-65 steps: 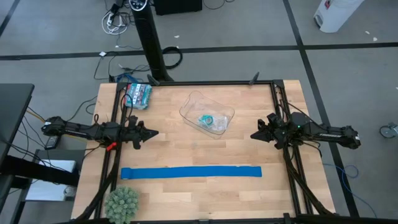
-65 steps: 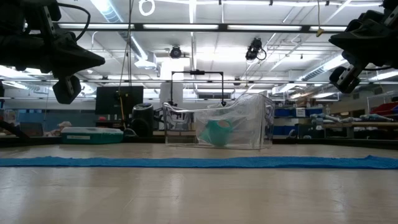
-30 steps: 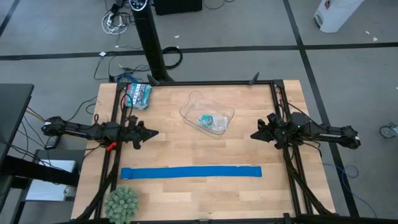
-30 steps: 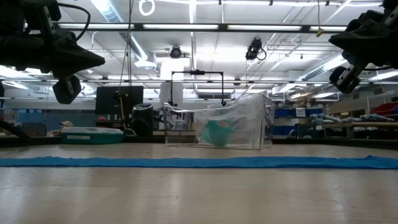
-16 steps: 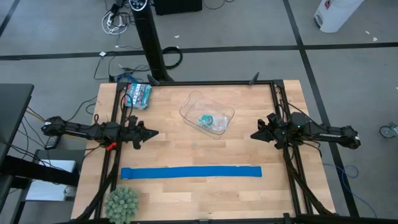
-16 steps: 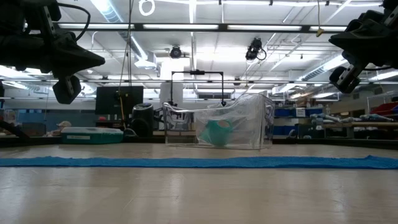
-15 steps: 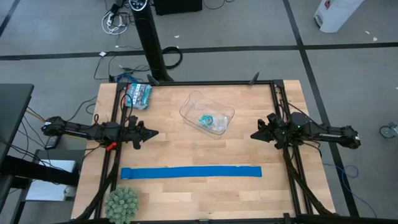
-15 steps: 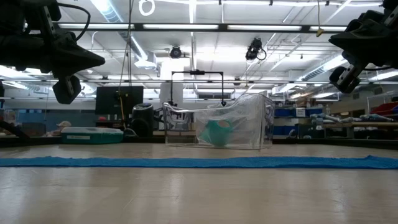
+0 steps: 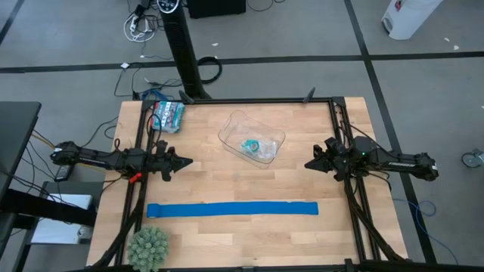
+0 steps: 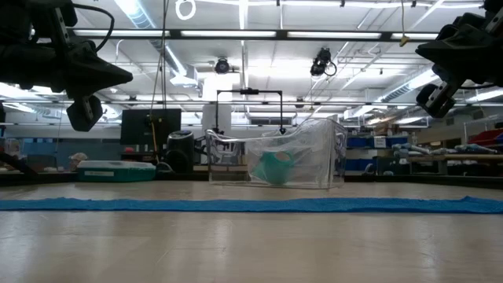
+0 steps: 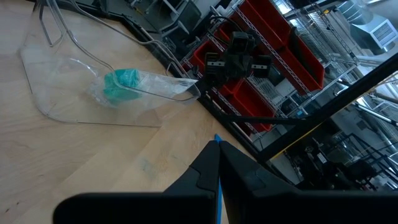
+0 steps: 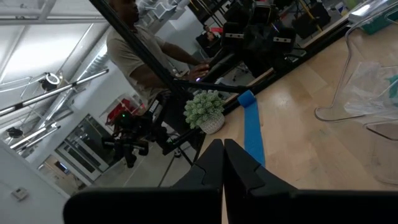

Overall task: Roll bandage
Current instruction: Return to Home Position

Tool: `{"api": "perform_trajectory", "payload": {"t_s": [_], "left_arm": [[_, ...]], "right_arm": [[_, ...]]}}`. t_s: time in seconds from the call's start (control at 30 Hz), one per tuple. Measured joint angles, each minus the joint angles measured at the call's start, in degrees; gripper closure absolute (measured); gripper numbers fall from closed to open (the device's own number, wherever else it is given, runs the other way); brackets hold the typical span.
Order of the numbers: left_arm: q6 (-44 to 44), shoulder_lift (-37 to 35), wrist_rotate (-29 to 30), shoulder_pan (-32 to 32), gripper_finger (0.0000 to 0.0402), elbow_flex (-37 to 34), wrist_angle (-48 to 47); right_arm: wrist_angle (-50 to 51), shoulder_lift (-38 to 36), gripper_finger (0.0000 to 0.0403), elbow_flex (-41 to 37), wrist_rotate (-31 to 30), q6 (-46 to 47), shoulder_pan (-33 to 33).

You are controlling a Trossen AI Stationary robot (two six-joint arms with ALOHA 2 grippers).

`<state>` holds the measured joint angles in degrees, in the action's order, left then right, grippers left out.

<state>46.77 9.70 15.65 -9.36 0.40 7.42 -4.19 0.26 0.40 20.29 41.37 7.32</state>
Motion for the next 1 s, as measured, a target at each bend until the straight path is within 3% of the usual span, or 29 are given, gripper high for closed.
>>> {"api": "perform_trajectory", "payload": {"t_s": [1.0], "left_arm": [[0.0,0.0,0.0,0.0,0.0385,0.0,0.0]], "right_arm": [[0.0,0.0,0.0399,0.0,0.0,0.0,0.0]]}}
